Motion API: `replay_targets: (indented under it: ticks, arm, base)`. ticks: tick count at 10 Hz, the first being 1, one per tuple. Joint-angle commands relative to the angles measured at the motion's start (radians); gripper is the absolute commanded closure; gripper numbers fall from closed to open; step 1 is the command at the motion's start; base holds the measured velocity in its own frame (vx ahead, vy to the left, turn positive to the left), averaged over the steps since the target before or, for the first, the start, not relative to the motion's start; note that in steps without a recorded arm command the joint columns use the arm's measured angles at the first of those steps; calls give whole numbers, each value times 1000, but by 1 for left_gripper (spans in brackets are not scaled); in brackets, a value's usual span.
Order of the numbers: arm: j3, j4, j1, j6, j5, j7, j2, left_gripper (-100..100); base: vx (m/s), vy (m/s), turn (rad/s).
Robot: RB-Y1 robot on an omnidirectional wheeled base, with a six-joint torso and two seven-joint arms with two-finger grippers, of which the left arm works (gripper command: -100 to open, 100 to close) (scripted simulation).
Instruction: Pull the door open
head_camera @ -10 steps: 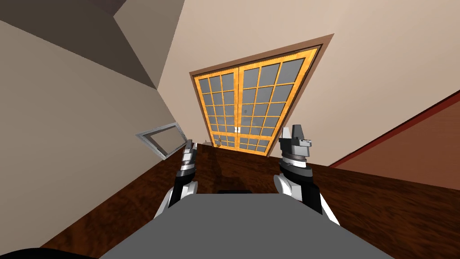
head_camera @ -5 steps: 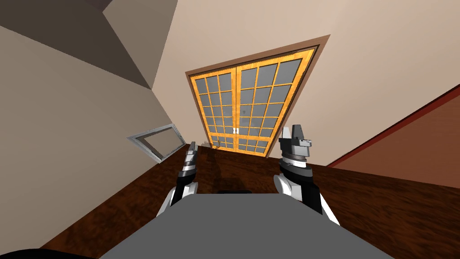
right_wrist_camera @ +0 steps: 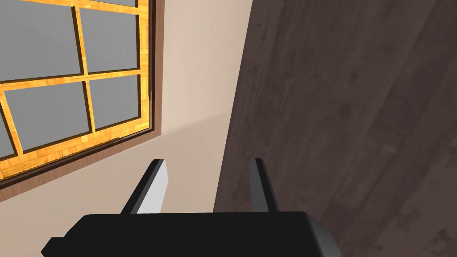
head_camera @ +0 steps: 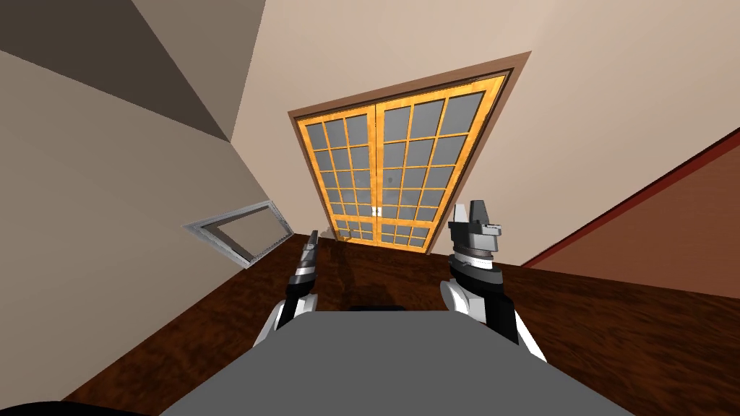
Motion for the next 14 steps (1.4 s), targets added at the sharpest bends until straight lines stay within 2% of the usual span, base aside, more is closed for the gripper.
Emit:
replay_targets:
  ticks: [1,14]
  arm:
    - [8,37,-10,-9,-6,-35,6,-100]
    - [68,336,-86,-81,-61,-331,40,-100]
  base:
    - [110,-39,-56]
    - [103,-38,-64]
